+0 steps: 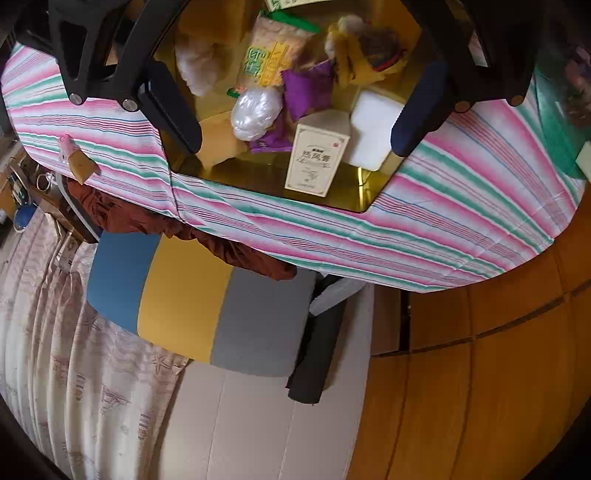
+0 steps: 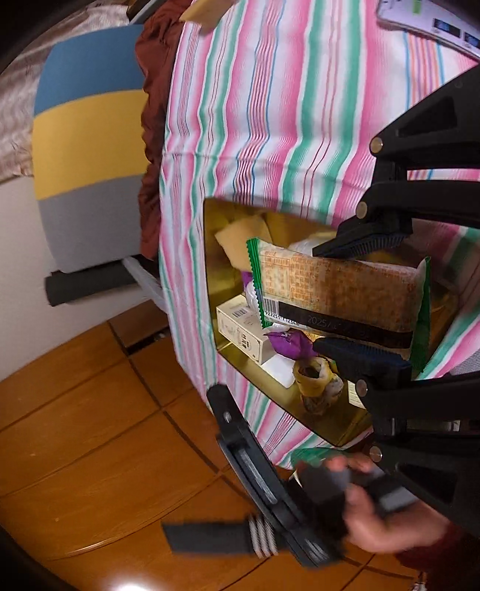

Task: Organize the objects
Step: 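Release bubble wrap into the tray with left gripper while right drops cracker packet in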

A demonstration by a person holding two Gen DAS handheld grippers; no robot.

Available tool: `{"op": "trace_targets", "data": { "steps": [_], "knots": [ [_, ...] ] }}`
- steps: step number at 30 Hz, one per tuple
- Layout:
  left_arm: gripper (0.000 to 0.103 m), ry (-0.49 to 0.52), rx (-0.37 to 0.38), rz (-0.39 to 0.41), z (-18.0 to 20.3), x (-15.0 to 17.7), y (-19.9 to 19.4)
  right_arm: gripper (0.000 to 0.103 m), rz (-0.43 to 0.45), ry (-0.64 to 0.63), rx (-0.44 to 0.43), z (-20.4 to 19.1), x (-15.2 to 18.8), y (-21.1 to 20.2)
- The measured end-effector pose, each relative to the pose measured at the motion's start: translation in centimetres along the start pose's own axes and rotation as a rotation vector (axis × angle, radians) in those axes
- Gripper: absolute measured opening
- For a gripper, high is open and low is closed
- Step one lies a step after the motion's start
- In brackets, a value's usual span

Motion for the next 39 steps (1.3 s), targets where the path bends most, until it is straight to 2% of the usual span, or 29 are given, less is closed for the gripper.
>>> {"op": "trace_targets", "data": {
  "steps": [5,8,14,19,21,30,39],
  "knots": [
    [0.103,-0.026,-0.005,0.005,-1.0,0.5,-1.1,0.043,-0.088,0.032,-0.021,-1.0,-1.5,3.7],
    [0.103,-0.033,-0.009,0.005,-1.3,0.9,-1.5,0.043,-0.095,0.037,0.0,-1.1,-2.5,5.3],
    [0.103,-0.057,-0.011,-0.018,-1.9,1.9,-1.6,0.043,-0.122,0.055,0.046,-1.1,-3.1,8.3],
    [0.103,-0.06,-0.011,-0.026,-2.0,2.4,-1.7,0.043,-0.131,0.094,0.13,0.4,-3.2,9.5],
    [0.103,-0.063,-0.011,-0.024,-2.1,2.5,-1.8,0.044,-0.13,0.094,0.154,0.8,-3.3,9.4],
    [0.103,-0.057,-0.009,-0.034,-1.6,2.8,-1.6,0.045,-0.058,0.083,0.103,0.7,-3.6,5.7],
    [0.103,-0.031,0.01,-0.061,0.3,3.5,-1.3,0.045,-0.051,0.049,0.165,1.4,-3.3,3.8]
  ]
}}
Point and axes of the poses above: each gripper's, at about its wrist camera, not at the fingertips, and y roughly the way its jaws point, z to its right, x to its underside, the point moved 8 cm from there along y, roughly the way its jaws point, and after that the axes turned 9 degrees about x, right-handed, at the moved point
